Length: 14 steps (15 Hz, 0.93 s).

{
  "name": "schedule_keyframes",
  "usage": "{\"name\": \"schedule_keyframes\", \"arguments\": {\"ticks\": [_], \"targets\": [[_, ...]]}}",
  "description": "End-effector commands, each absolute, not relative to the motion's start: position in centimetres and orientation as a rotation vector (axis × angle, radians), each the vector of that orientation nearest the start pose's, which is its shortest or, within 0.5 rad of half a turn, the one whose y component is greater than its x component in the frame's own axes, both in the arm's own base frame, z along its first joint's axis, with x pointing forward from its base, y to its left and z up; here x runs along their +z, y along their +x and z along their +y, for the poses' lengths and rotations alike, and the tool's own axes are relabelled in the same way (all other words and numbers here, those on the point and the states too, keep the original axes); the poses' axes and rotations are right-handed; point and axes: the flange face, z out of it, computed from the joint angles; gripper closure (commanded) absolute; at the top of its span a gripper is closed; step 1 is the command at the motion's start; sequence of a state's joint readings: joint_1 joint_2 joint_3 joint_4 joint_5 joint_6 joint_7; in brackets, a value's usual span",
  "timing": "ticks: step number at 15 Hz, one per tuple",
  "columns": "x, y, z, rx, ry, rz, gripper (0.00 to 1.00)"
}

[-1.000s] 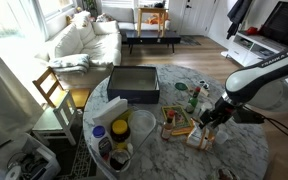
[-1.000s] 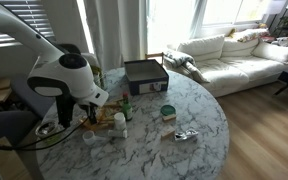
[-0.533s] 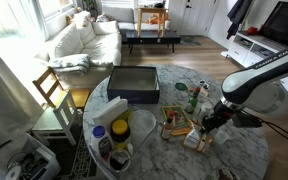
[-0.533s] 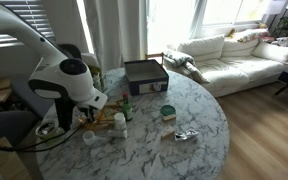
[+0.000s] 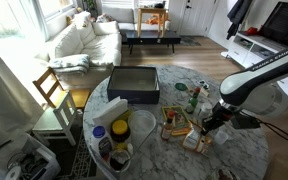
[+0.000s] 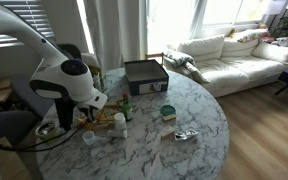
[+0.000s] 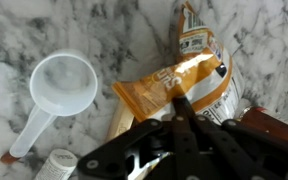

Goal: Remove the bottle with an orange cap from the clear case, put it on the table, put the plastic cup in the clear case ad then put the orange packet in the plastic cup in the clear case

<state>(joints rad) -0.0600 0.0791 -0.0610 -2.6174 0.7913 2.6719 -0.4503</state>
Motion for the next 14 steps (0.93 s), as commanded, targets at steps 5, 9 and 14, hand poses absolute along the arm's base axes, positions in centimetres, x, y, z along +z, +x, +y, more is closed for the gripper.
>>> {"name": "schedule_keyframes", "arguments": {"ticks": [5,9,14], "targets": [[23.5,43.5,-8.9,-0.204,-2.779,0.526,0.53],[22.6,43.0,-9.9,-0.213,-2.756,0.563,0.22],[21.3,42.6,-9.9,-0.224,-2.714,0.587,0.00]]}}
